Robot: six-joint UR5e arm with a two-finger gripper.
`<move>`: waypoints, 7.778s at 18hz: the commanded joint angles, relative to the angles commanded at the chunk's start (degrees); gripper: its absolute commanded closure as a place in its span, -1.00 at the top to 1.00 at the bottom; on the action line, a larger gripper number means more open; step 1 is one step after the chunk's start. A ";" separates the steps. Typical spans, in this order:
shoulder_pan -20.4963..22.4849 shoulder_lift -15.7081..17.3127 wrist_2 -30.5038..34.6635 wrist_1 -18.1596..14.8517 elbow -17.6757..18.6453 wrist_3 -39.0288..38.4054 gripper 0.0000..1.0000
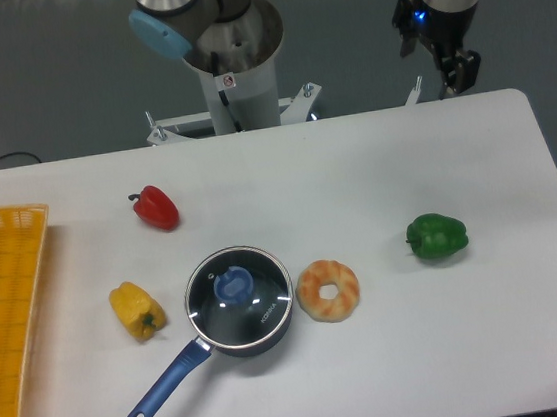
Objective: Open the lid
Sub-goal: 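Start moving the gripper from its raised pose toward the table center, then move the open gripper over the glass lid of the blue saucepan, then lower the gripper around the blue knob of the glass lid, then close the gripper on the lid's blue knob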
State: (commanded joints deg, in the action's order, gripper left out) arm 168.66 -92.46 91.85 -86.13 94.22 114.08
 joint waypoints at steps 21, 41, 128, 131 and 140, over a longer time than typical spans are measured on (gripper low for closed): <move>-5.36 -3.51 -0.09 5.17 0.62 -23.97 1.00; -19.07 -7.64 -0.62 11.42 2.46 -79.69 1.00; -40.43 -20.48 -0.79 23.64 -2.55 -117.34 0.40; -40.34 -20.39 -0.79 23.64 -2.63 -117.16 0.34; -40.34 -20.48 -0.71 23.64 -2.63 -117.07 0.15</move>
State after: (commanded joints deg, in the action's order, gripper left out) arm 128.32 -112.94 91.14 -62.49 91.58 -2.99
